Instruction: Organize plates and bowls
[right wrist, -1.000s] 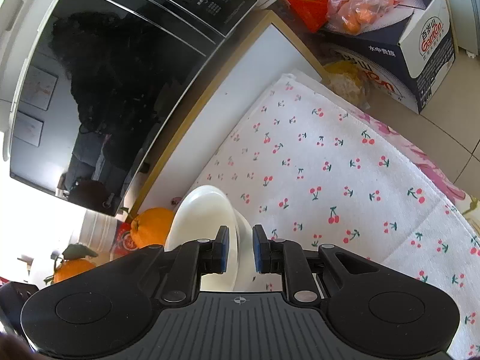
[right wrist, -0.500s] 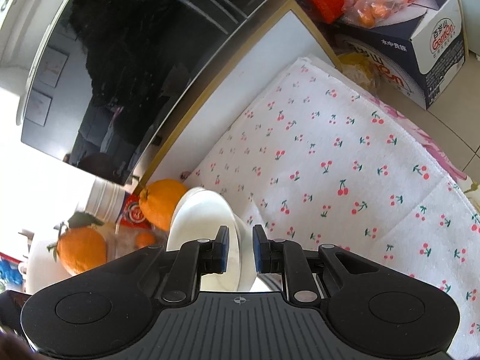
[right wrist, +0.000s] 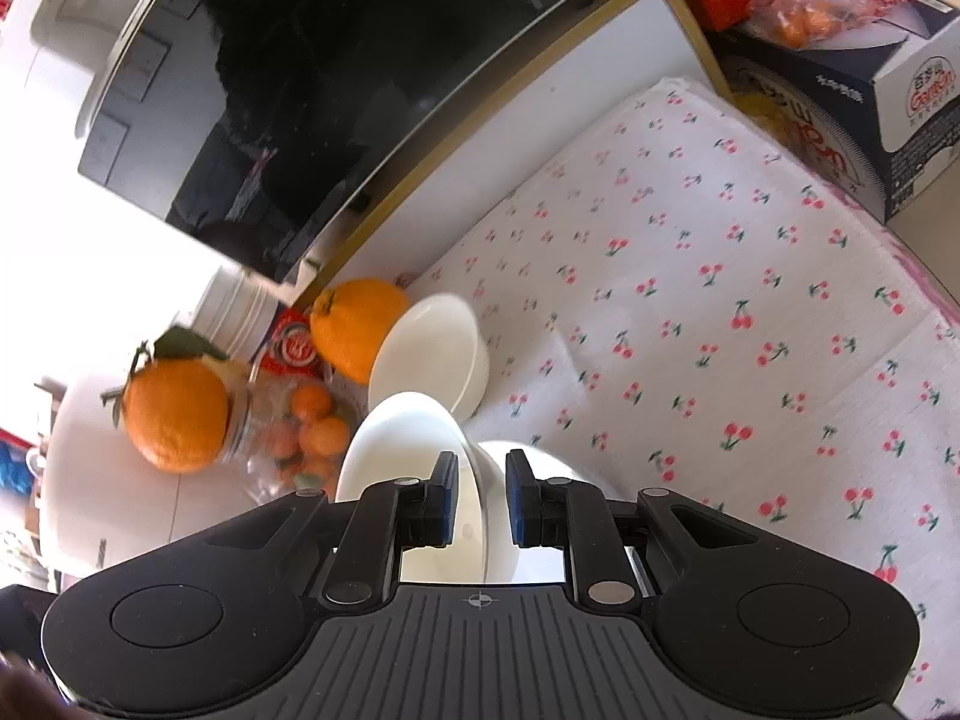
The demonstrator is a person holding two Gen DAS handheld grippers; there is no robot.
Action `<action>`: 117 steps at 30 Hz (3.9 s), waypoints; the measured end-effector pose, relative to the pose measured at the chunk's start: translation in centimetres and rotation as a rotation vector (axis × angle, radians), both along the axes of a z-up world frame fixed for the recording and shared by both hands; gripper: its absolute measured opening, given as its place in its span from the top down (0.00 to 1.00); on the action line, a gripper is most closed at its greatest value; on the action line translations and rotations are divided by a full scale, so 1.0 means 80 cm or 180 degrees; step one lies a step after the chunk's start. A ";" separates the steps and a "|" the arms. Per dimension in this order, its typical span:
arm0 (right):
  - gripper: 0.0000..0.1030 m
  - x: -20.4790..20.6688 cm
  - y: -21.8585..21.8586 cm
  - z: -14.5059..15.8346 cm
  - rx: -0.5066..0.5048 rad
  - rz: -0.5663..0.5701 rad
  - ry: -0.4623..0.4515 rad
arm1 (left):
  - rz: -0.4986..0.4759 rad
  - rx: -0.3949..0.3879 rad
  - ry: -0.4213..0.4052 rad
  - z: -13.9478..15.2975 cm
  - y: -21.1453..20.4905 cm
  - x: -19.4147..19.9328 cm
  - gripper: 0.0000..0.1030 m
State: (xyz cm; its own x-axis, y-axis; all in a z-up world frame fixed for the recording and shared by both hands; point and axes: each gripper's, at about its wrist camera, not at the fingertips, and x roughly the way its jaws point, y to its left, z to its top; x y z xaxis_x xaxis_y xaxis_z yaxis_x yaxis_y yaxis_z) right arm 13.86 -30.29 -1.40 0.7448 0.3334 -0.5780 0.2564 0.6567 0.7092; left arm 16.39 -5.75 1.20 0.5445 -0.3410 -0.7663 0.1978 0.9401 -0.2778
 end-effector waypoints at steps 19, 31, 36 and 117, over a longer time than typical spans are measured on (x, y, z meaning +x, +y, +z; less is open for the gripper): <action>0.83 0.022 0.098 0.005 -0.0132 0.0438 -0.0056 | 0.0390 -0.0288 0.0006 -0.010 0.108 -0.030 0.89; 0.83 0.033 0.152 0.009 -0.0192 0.0661 -0.0122 | 0.0492 -0.0335 0.0070 -0.012 0.161 -0.040 0.89; 0.82 0.036 0.173 0.007 -0.0274 0.0802 -0.0110 | 0.0486 -0.0211 0.0056 -0.012 0.174 -0.049 0.89; 0.22 0.042 0.141 0.023 -0.0736 0.0498 -0.0309 | 0.0501 0.0382 -0.0234 0.003 0.143 -0.029 0.01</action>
State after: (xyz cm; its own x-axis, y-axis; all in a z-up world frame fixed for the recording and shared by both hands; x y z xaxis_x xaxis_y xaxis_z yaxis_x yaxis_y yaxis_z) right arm 17.23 -19.01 0.47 0.7503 0.3162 -0.5806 0.0776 0.8300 0.5524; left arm 14.09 5.67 1.42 0.6398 -0.1560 -0.7525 0.0615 0.9864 -0.1522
